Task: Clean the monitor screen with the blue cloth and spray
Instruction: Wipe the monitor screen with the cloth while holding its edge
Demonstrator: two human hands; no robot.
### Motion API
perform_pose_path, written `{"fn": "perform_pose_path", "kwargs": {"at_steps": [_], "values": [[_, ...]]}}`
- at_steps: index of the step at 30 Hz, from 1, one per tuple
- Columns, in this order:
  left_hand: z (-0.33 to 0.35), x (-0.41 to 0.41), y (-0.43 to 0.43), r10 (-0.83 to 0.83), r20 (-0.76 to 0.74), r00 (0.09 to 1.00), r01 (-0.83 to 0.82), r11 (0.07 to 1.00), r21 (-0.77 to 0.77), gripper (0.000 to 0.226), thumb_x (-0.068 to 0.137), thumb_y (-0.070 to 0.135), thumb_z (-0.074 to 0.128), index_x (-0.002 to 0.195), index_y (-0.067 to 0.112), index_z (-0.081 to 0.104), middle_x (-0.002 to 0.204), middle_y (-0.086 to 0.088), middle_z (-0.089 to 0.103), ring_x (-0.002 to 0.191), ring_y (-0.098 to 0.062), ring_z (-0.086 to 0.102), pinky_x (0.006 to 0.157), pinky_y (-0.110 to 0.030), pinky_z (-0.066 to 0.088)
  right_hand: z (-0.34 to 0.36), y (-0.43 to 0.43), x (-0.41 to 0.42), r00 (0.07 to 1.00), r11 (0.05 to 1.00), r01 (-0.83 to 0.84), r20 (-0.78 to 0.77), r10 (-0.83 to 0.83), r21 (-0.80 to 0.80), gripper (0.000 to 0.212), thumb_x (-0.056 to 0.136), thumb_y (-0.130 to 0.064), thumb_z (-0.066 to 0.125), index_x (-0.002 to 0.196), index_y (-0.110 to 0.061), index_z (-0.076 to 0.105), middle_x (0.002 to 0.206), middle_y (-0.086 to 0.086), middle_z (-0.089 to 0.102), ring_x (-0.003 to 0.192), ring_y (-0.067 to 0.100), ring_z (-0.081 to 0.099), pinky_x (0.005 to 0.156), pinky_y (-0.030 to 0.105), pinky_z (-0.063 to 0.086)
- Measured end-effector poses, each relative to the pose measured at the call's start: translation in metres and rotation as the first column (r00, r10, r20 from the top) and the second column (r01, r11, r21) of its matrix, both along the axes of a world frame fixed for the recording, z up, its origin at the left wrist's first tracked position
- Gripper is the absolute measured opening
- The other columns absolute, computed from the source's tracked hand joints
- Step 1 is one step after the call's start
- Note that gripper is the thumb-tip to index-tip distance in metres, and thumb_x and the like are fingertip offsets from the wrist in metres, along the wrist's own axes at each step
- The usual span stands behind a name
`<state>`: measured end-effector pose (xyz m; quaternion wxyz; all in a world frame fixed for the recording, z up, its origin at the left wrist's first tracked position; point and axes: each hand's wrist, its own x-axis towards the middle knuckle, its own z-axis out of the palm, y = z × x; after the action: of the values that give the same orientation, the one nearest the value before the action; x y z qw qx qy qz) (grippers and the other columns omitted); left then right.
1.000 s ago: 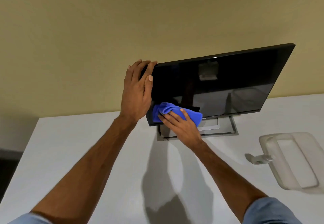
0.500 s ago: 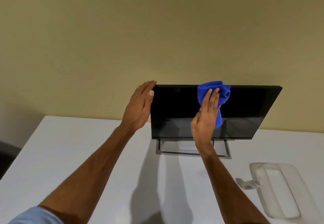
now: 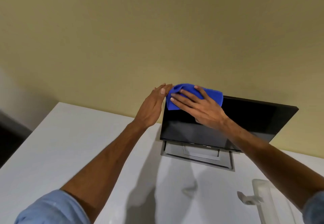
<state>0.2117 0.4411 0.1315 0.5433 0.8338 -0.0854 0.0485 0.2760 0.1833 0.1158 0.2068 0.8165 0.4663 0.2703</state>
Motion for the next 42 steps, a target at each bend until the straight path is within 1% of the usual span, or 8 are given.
{"fn": "perform_pose_path", "kwargs": {"at_steps": [4,8,12,20,23,31,38,42], "values": [[-0.003,0.003,-0.002,0.038,0.036,0.999,-0.038,0.999,0.008,0.053,0.12,0.055,0.015,0.157,0.052,0.053,0.163,0.029,0.051,0.155,0.016,0.035,0.137,-0.023,0.016,0.001,0.011,0.0,0.999,0.996,0.031,-0.02,-0.029,0.084,0.087,0.103,-0.005,0.053,0.176,-0.021,0.009,0.184,0.005,0.004,0.17,0.032,0.01,0.135,0.054,0.021],[-0.002,0.003,-0.001,0.071,0.016,0.997,-0.071,0.997,-0.015,0.052,0.117,0.063,0.017,0.152,0.053,0.054,0.131,0.058,0.053,0.132,0.034,0.044,0.106,0.011,0.022,-0.009,0.011,0.0,1.0,0.997,-0.008,0.01,0.008,0.082,0.072,0.111,-0.001,0.04,0.176,-0.016,0.013,0.184,0.006,0.008,0.17,0.027,0.014,0.137,0.049,0.022],[-0.005,0.007,0.001,0.059,-0.024,0.998,-0.06,0.998,-0.02,0.063,0.117,0.061,0.019,0.157,0.036,0.061,0.165,0.018,0.054,0.15,0.004,0.048,0.114,0.002,0.028,-0.022,0.011,-0.008,1.0,1.0,-0.024,-0.009,0.024,-0.004,0.059,0.117,0.001,0.014,0.175,-0.01,0.013,0.183,0.01,0.011,0.169,0.03,0.016,0.137,0.05,0.016],[-0.001,0.002,0.001,0.076,0.016,0.997,-0.077,0.992,0.098,0.063,0.117,0.057,0.016,0.161,0.036,0.055,0.173,0.012,0.047,0.162,-0.008,0.039,0.134,-0.036,0.032,-0.077,0.025,-0.046,0.98,0.993,-0.019,-0.197,-0.004,-0.117,0.077,0.103,0.01,0.032,0.175,-0.009,0.01,0.183,0.013,0.01,0.168,0.03,0.012,0.136,0.049,0.01],[0.005,0.002,0.002,0.084,0.061,0.995,-0.098,0.954,0.282,0.059,0.119,0.051,0.014,0.164,0.039,0.05,0.175,0.013,0.042,0.166,-0.011,0.032,0.128,-0.034,0.032,-0.103,0.027,-0.062,0.961,0.985,-0.036,-0.277,-0.013,-0.17,0.09,0.1,0.003,0.059,0.175,-0.01,0.011,0.182,0.011,0.008,0.168,0.028,0.016,0.136,0.045,0.017],[0.01,0.003,0.007,0.036,0.148,0.988,-0.098,0.893,0.44,0.056,0.122,0.04,0.017,0.166,0.03,0.051,0.172,0.01,0.047,0.165,-0.005,0.031,0.129,-0.021,0.024,-0.127,0.025,-0.08,0.909,0.922,-0.043,-0.397,-0.124,-0.386,0.087,0.109,0.006,0.047,0.174,-0.01,-0.01,0.183,0.006,-0.011,0.17,0.025,-0.001,0.134,0.042,-0.004],[0.007,0.002,0.006,0.017,0.154,0.988,-0.08,0.909,0.409,0.054,0.123,0.032,0.019,0.167,0.024,0.049,0.174,0.008,0.045,0.166,-0.005,0.029,0.132,-0.017,0.016,-0.087,0.021,-0.054,0.975,0.98,0.018,-0.215,-0.061,-0.196,0.085,0.105,-0.003,0.057,0.175,-0.012,0.01,0.183,0.008,0.006,0.169,0.028,0.011,0.136,0.047,0.014],[0.007,0.001,0.006,0.019,0.142,0.99,-0.076,0.913,0.402,0.053,0.123,0.029,0.022,0.168,0.02,0.048,0.175,0.004,0.045,0.167,-0.008,0.03,0.136,-0.022,0.018,-0.048,0.025,-0.034,0.989,0.974,0.142,-0.061,-0.133,0.177,0.074,0.107,0.004,0.041,0.175,-0.016,0.02,0.183,0.001,0.015,0.169,0.024,0.019,0.135,0.049,0.019]]}}
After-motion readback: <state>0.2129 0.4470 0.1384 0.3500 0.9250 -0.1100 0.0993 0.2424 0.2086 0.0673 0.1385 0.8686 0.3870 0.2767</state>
